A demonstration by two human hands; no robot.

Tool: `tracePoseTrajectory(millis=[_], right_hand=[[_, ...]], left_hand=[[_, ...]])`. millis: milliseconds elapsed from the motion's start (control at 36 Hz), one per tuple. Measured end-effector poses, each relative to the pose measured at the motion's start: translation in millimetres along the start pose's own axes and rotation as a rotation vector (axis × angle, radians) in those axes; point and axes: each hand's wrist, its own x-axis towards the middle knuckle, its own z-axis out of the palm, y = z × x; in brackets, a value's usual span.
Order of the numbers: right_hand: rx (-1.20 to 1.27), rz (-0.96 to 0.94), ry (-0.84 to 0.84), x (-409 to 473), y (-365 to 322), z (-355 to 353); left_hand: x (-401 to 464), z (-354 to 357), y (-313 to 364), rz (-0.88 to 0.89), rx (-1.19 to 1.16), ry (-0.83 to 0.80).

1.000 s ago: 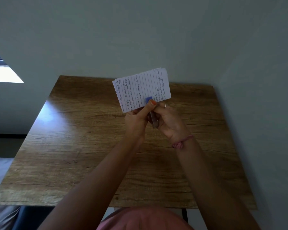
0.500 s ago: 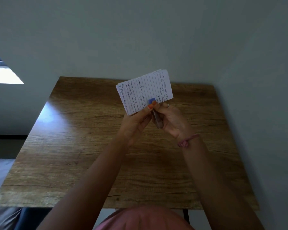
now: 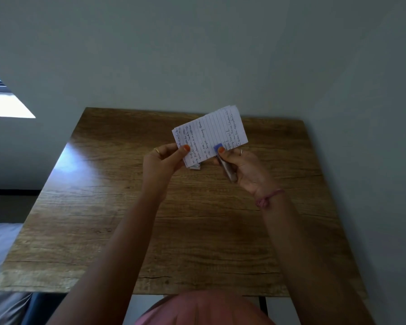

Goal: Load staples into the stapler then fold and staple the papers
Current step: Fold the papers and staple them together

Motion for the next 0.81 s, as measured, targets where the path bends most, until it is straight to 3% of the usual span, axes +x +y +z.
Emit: tracePoseTrajectory(millis=[306,639,806], right_hand=[[-0.181,-0.018,0.050,7,13,-10],[-0.324,-0.163,0.380,31,49,-17],[-0.577,-0.303,0.544,49,52,-13]], left_hand=[[5,-9,-9,0.012,0.017,0.160],[10,-21,-21,-0.064,-0.150,0.319],[10,-36,-30,-0.151,-0.241,0.420]])
